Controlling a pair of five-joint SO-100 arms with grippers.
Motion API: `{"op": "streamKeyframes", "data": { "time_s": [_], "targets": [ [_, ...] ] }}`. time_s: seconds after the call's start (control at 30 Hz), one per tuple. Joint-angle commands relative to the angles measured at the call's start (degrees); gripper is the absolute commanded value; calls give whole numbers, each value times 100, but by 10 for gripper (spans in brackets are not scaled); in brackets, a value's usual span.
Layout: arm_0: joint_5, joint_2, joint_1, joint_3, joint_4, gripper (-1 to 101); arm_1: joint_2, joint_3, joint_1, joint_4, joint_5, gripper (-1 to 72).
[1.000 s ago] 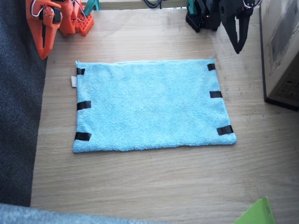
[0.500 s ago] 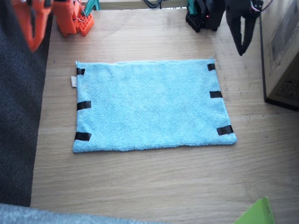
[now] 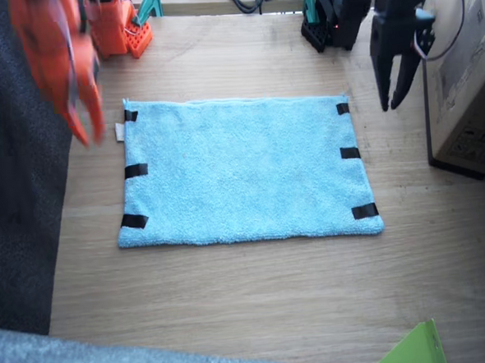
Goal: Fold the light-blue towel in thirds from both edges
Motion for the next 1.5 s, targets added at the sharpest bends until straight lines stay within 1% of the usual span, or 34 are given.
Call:
{"op": "streamKeyframes", "data": {
  "time_s": [0.0, 0.13, 0.47, 1.3, 1.47],
  "targets": [
    [132, 167, 105, 44, 88, 154, 193, 141, 229, -9, 70, 194],
    [176, 272, 176, 149, 88, 184, 105, 334, 387, -53, 70, 220],
    [246, 694, 185, 492, 141, 174, -255, 308, 773, -229, 105, 213],
    [334, 703, 44, 668, 132, 175, -1195, 44, 791, -580, 0, 219],
    [369, 334, -88, 527, 105, 197, -1371, 44, 800, -668, 9, 219]
  ]
}}
